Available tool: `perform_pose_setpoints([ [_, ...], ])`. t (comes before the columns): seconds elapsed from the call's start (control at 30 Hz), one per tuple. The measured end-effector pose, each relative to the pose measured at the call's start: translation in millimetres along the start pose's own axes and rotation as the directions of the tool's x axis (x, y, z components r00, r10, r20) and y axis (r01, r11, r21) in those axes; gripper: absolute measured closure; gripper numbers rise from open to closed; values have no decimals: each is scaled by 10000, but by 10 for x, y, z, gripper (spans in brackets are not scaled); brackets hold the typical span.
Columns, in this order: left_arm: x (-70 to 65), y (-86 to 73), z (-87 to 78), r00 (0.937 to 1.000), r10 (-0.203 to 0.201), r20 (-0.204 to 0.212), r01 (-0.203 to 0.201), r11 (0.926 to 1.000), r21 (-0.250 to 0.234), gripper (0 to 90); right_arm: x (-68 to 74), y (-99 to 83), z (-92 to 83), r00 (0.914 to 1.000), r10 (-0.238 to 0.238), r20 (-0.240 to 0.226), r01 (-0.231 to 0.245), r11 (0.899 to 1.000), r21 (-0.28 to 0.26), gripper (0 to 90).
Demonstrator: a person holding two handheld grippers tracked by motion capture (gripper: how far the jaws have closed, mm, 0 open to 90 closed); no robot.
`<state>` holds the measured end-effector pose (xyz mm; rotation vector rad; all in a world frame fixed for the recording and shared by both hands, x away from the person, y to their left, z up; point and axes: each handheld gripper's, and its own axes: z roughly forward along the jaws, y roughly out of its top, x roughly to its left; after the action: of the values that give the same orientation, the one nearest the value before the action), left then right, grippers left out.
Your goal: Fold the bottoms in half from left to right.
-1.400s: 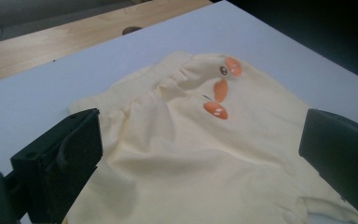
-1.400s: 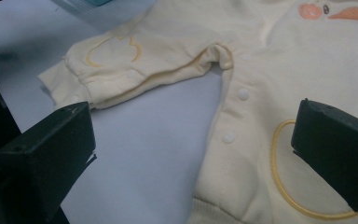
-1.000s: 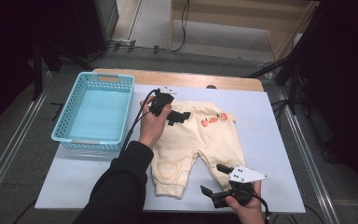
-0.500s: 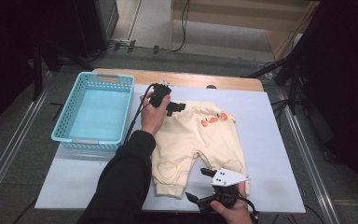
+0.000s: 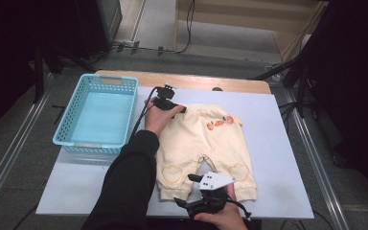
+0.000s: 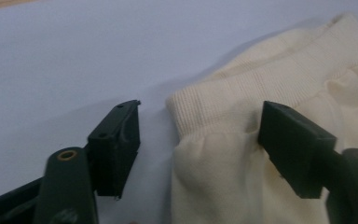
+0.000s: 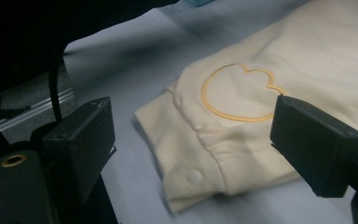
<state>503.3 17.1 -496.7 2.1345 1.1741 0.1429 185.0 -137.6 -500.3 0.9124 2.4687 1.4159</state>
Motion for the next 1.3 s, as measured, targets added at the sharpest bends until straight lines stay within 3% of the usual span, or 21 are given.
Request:
perform_pose_setpoints([
  [0.1, -11, -5, -2, 9997, 1, 240, -4, 9999, 147, 502, 74, 52, 123, 9997, -233, -111, 236, 9994, 257, 163],
  [0.3, -35, -14, -4, 9995, 219, 229, -225, 9994, 250, 659, 191, 129, 319, 9971, -718, -266, 739, 9934, 875, 180],
  [0.57, -27, -17, -12, 9993, 246, 287, -255, 9992, 292, 721, 242, 101, 528, 9911, -1245, 472, 1136, 9756, 1879, 259],
  [0.67, -42, -15, -13, 9994, 278, 205, -283, 9993, 252, 728, 261, 92, 509, 9833, -1522, 1002, 1293, 9703, 2044, 364],
  [0.8, -57, -8, -24, 9995, 288, 145, -292, 9993, 236, 732, 214, 80, 448, 9767, -1647, 1374, 1356, 9705, 1992, 630],
  [0.87, -64, 3, -40, 9995, 265, 147, -268, 9995, 190, 733, 181, 76, 400, 9796, -1482, 1358, 1220, 9753, 1842, 711],
  [0.93, -65, 11, -57, 9996, 253, 158, -255, 9996, 123, 734, 163, 73, 338, 9832, -1320, 1260, 1093, 9790, 1723, 738],
  [1.1, -83, 41, -120, 9997, 122, 217, -121, 9999, -77, 735, 168, 46, 132, 9812, -1473, 1246, 1292, 9814, 1421, 757],
  [1.3, -141, 92, -242, 9993, -5, 361, 20, 9992, -407, 738, 147, 23, -149, 9854, -1131, 1276, 1003, 9897, 1026, 758],
])
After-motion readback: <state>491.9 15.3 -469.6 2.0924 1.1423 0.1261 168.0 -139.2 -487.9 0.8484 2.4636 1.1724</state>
